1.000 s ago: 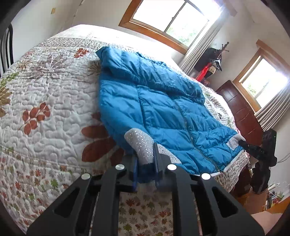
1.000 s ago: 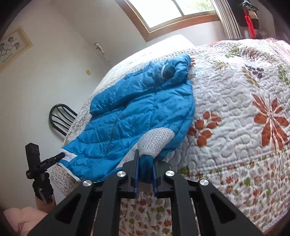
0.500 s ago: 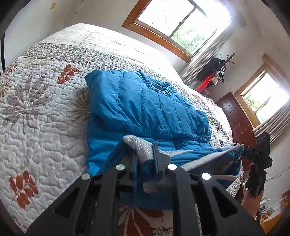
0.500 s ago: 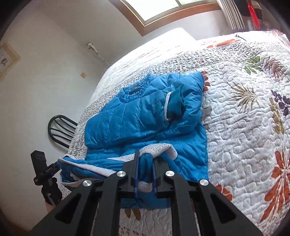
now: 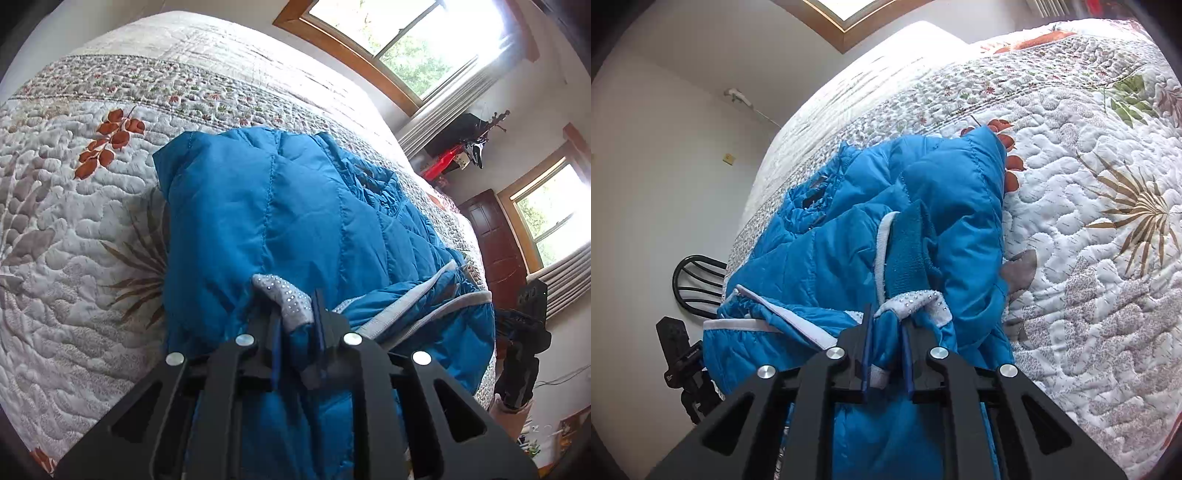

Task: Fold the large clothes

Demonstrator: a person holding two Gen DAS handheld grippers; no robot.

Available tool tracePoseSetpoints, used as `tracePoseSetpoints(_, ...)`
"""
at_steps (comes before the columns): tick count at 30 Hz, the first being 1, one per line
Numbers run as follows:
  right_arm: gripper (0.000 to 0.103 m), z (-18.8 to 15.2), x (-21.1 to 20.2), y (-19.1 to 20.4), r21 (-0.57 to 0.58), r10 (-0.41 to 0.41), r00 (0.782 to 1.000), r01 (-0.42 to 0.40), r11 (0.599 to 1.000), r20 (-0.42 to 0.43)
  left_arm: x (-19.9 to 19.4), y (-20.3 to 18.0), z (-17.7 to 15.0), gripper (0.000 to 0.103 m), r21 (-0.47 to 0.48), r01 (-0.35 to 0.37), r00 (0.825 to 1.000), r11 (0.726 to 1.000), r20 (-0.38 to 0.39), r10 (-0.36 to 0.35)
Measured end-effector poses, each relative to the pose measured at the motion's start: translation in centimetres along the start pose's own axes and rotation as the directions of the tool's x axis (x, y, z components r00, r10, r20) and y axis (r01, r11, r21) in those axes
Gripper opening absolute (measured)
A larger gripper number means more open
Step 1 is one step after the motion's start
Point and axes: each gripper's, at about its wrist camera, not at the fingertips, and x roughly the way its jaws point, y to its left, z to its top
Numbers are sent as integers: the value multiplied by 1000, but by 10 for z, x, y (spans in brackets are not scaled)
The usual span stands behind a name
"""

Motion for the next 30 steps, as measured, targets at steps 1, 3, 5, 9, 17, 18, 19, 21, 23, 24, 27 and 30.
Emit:
tracePoseSetpoints(1,15,0,-1,0,-5,5,1000,-5,1000,8,1,4,0,16,-8,14,1000,1000,-4,-14)
tracePoseSetpoints(3,20,-2,-6,0,-22,22,1000,-21,1000,19,-1,9,0,18,-21,50,999,999,-12,-51)
tracePoseSetpoints(5,26,-3,-15,-1,-28,43,999,-42,999,25,-8,12,0,23,-30,90,996,996,-20,-90)
tracePoseSetpoints(9,56,-9,-39,0,-66,94,995,-91,994,43,-38,20,-1,41,-21,153,988,988,6,-153)
tracePoseSetpoints(17,76,-16,-46,27,-259,-50,993,77,963,110,-59,0,-12,55,183,-87,990,979,125,65)
tracePoseSetpoints(18,76,-14,-37,31,-272,-80,992,104,957,99,-52,-4,-12,56,206,-102,990,973,113,80)
tracePoseSetpoints(19,76,-13,-28,33,-285,-115,989,137,949,91,-45,-6,-14,57,226,-123,989,966,103,102)
tracePoseSetpoints(21,76,-11,-11,33,-300,-178,981,192,935,73,-28,-10,-16,59,262,-177,983,949,88,159)
tracePoseSetpoints(23,61,-16,0,28,-302,-202,978,207,930,47,-17,-14,-20,56,282,-204,979,937,86,188)
tracePoseSetpoints(24,52,-20,2,29,-309,-224,973,231,923,57,-15,-14,-21,47,283,-218,975,934,96,199)
tracePoseSetpoints(27,24,-29,-9,31,-321,-215,972,235,917,96,-22,-24,-32,22,320,-249,967,914,142,213)
tracePoseSetpoints(30,14,-41,-32,34,-307,-172,976,206,929,136,-37,-32,-46,13,343,-265,959,901,191,209)
